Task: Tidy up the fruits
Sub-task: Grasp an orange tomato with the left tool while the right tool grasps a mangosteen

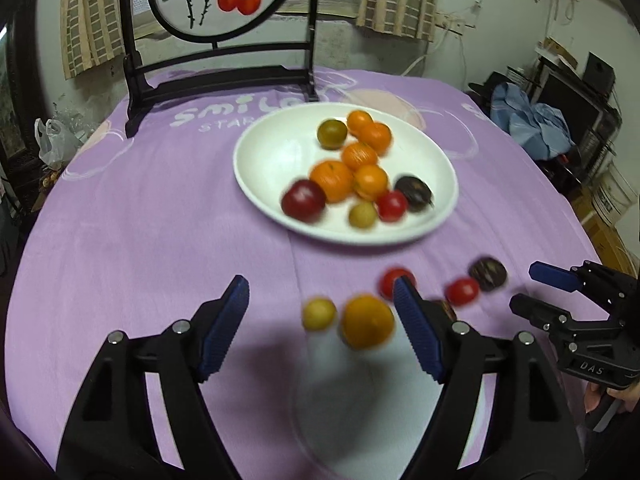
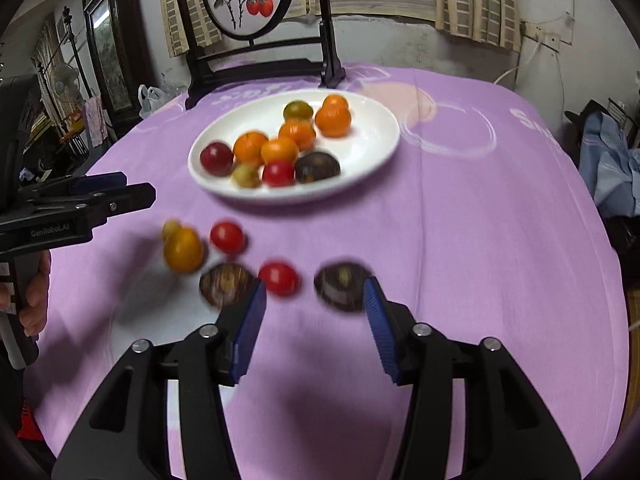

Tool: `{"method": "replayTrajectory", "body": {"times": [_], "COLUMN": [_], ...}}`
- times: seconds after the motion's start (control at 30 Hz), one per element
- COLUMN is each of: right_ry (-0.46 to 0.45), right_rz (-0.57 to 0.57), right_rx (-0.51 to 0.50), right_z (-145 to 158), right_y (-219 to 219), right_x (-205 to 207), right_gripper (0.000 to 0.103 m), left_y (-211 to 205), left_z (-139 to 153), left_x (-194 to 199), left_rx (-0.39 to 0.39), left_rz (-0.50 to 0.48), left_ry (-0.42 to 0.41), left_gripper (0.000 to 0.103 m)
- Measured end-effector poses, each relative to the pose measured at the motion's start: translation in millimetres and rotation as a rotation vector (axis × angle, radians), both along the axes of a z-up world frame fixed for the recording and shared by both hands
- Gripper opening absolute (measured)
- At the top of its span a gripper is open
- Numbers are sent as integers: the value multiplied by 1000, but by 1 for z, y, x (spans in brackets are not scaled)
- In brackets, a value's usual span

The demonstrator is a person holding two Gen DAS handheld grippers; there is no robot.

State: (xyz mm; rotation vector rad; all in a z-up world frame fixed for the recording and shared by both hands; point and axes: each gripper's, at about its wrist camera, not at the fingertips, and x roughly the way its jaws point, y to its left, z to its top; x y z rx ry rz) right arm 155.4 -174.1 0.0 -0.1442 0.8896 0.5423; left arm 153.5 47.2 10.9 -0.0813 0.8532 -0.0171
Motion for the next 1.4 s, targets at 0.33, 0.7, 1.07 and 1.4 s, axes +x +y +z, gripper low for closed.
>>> {"method": "replayTrajectory", "body": {"times": [0.33, 0.7, 1.07, 1.4], "right_ry": [18, 22, 25, 19], "right_rz": [24, -59, -77, -35], "right_rx": [-71, -111, -61, 44], "right_z": [-20, -38, -37, -22], "right_y": [-1, 8, 14, -1], "right_x": [-31, 23, 49, 11], "right_gripper": [56, 56, 43, 43], "left_y": [-8, -15, -15, -28], "left_z": [-27, -42, -49, -58], "left_x": [-37, -41, -38, -31], "left_rx": [3, 18, -6, -33], "left_rz": [-21, -68, -89, -99], "left_ry": [37, 26, 49, 117], "left_gripper": [76, 76, 76, 74]}}
